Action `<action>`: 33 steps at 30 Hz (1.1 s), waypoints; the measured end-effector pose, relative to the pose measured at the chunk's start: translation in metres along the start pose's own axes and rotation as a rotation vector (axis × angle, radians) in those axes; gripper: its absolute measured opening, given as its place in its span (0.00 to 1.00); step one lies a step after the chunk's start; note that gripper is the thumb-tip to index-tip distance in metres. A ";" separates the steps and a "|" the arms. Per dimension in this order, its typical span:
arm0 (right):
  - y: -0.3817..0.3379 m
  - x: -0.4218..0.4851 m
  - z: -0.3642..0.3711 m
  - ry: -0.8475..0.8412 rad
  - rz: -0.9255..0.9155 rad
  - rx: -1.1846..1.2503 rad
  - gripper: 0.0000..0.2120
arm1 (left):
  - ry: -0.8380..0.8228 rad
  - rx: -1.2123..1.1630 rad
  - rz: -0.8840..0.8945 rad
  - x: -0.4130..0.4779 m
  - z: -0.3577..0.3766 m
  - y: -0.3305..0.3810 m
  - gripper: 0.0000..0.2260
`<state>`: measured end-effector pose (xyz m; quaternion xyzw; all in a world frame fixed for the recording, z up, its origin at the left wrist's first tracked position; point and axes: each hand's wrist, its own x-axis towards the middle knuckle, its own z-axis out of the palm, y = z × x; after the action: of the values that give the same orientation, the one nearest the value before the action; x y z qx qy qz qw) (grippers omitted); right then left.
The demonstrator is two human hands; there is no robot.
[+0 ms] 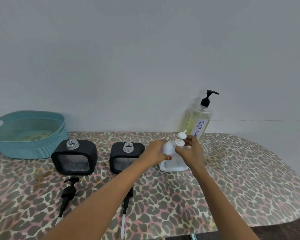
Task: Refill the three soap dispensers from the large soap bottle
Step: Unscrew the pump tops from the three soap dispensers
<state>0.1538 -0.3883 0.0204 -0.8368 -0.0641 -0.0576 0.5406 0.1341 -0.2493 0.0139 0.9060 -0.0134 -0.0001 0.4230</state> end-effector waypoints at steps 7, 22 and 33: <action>0.003 0.005 0.006 0.034 -0.028 -0.165 0.25 | 0.003 -0.009 0.005 -0.002 0.000 0.001 0.24; -0.001 -0.002 -0.001 0.022 -0.104 -0.047 0.17 | 0.000 -0.020 0.001 0.000 0.000 -0.002 0.25; -0.023 0.004 -0.019 0.071 -0.165 -0.026 0.18 | -0.013 -0.009 0.007 0.000 -0.002 0.001 0.23</action>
<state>0.1529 -0.3958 0.0494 -0.8332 -0.1127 -0.1325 0.5249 0.1336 -0.2485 0.0160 0.9040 -0.0192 -0.0044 0.4271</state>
